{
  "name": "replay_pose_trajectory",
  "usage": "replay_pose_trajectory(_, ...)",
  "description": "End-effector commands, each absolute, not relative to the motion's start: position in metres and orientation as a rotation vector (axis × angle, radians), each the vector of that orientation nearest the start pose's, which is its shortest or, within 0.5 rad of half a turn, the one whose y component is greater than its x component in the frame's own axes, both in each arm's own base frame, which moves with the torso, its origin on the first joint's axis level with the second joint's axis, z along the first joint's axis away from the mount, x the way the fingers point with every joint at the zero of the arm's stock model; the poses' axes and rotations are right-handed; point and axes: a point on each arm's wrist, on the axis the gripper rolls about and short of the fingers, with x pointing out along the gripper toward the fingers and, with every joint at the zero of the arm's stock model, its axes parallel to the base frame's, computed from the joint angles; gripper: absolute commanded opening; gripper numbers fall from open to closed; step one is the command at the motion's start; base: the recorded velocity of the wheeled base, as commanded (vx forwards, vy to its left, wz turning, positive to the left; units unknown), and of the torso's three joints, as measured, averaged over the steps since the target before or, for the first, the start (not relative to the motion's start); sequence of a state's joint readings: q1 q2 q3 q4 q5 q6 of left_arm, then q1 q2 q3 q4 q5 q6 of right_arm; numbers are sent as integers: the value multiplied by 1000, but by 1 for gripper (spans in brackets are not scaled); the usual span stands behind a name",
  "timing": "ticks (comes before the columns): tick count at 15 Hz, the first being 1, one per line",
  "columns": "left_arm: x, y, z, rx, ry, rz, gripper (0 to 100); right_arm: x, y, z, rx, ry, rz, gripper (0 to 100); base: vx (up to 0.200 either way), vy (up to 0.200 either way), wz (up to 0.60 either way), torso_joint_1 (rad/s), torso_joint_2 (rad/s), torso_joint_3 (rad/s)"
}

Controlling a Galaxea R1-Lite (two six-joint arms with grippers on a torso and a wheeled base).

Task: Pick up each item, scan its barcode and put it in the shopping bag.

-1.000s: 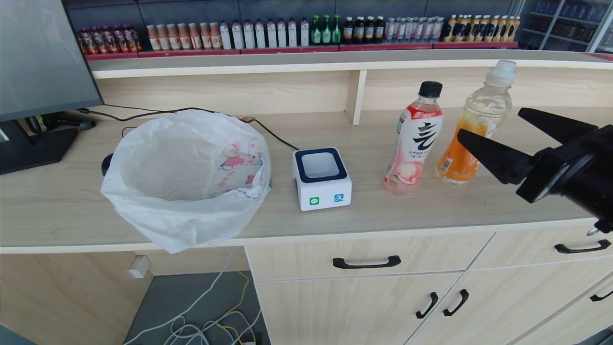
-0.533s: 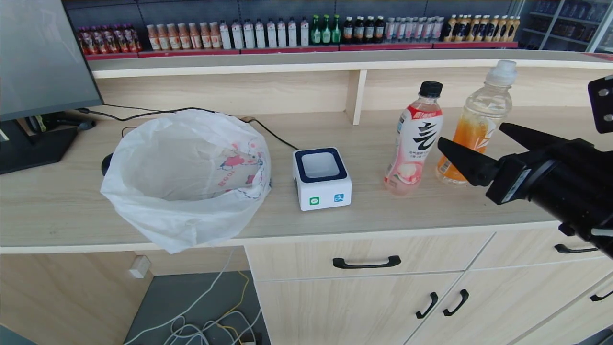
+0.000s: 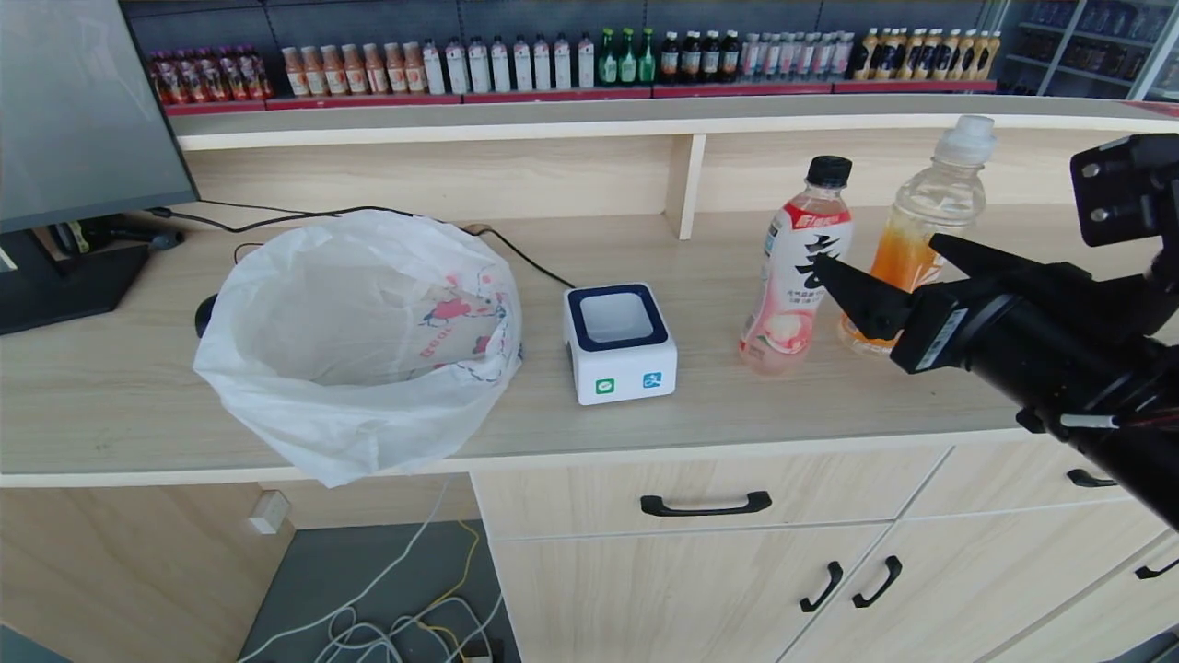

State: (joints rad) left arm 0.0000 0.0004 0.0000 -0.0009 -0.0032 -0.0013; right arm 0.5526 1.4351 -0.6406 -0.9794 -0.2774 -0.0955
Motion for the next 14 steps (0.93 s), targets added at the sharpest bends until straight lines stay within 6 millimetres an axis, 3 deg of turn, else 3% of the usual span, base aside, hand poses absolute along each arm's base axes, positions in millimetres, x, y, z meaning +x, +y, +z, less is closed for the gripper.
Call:
replay_pose_trajectory(1, -23, 0, 76, -2, -2, -3, 100, 214, 119, 237, -28, -165, 239, 100, 0, 0, 0, 0, 0, 0)
replay_pose_trajectory(9, -23, 0, 76, -2, -2, -3, 100, 257, 123, 221, -53, -123, 180, 100, 0, 0, 0, 0, 0, 0)
replay_pose_trajectory(14, -23, 0, 76, -2, -2, -3, 100, 262, 124, 215, -59, -108, 177, 100, 0, 0, 0, 0, 0, 0)
